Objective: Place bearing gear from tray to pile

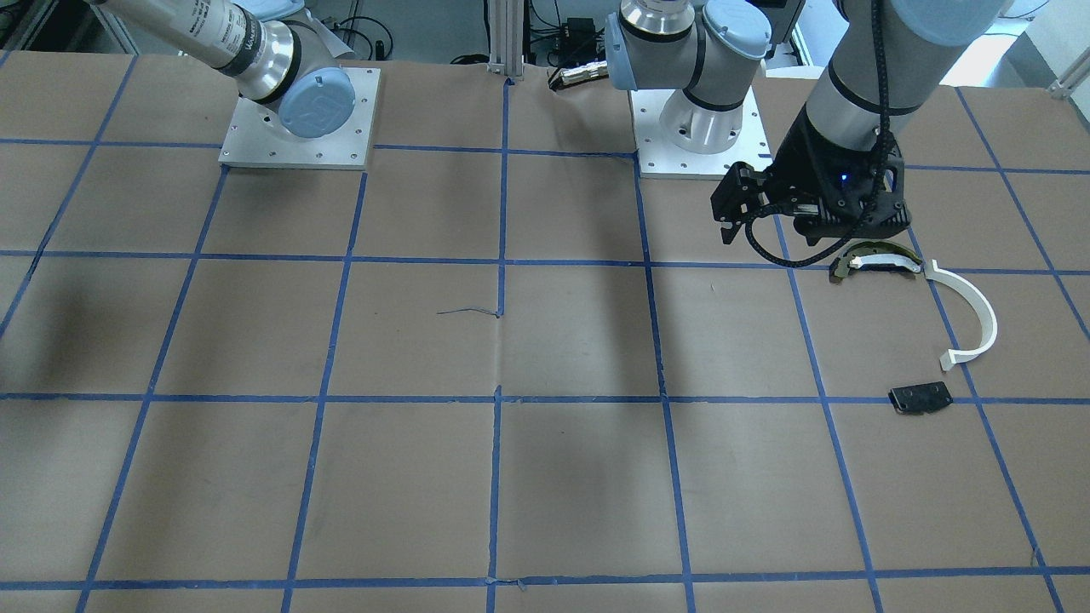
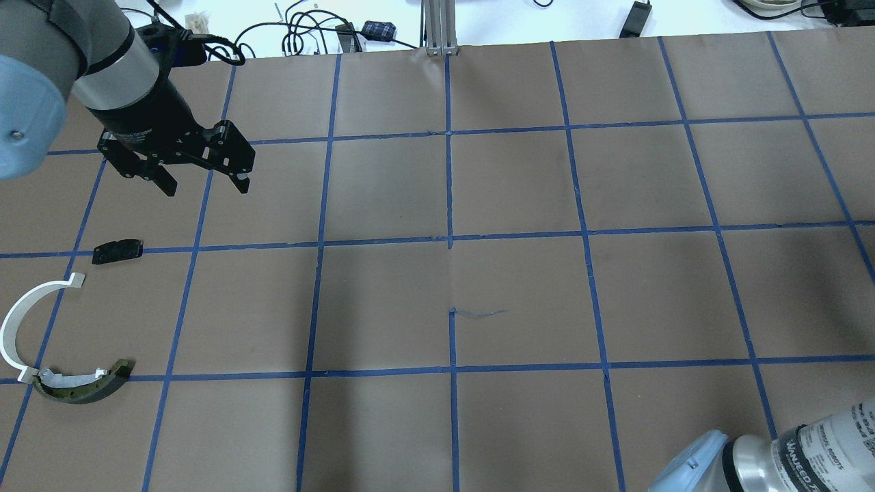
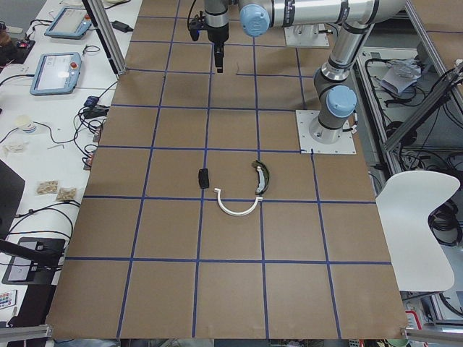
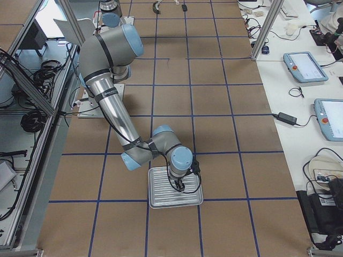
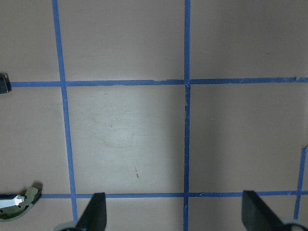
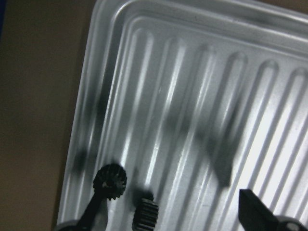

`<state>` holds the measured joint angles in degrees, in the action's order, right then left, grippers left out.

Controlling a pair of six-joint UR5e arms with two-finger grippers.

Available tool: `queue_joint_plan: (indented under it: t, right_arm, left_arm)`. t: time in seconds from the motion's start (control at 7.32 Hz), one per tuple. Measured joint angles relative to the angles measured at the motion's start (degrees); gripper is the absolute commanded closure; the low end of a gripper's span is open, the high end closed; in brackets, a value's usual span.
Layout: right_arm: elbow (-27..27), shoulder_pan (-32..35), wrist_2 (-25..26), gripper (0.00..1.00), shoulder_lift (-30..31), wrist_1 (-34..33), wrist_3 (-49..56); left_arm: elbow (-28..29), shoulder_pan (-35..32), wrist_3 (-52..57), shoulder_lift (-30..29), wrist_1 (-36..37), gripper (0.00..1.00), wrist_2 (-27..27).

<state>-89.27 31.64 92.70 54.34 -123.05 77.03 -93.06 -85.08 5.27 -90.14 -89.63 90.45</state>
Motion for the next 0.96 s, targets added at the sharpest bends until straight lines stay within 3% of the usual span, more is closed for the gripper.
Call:
queue_joint_plan:
  t: [0.14,0.68,0.82,0.96]
  right_arm:
    - [0.08,-0.05,0.00,0.36,-0.19,0.01,0.03]
    - [-0.40,-0.08,0.71,0.37,0.18,1.30,0.02]
    - [-0.43,-0.11,0.78,0.41,0.21,1.53,0.04]
    - [-0.46,-0.12,0.83,0.59,0.27,1.89,0.04]
  left_arm:
    - [-0.01,-0.03,0.00,-0.01,0.04,0.00,-0.04]
    - [0.03,-0.16,-0.07,-0.03,0.36,0.00,-0.18]
    - [0.06,-0.22,-0.04,-0.06,0.64,0.00,-0.19]
    - [0.06,-0.24,-0.01,-0.09,0.78,0.00,-0.19]
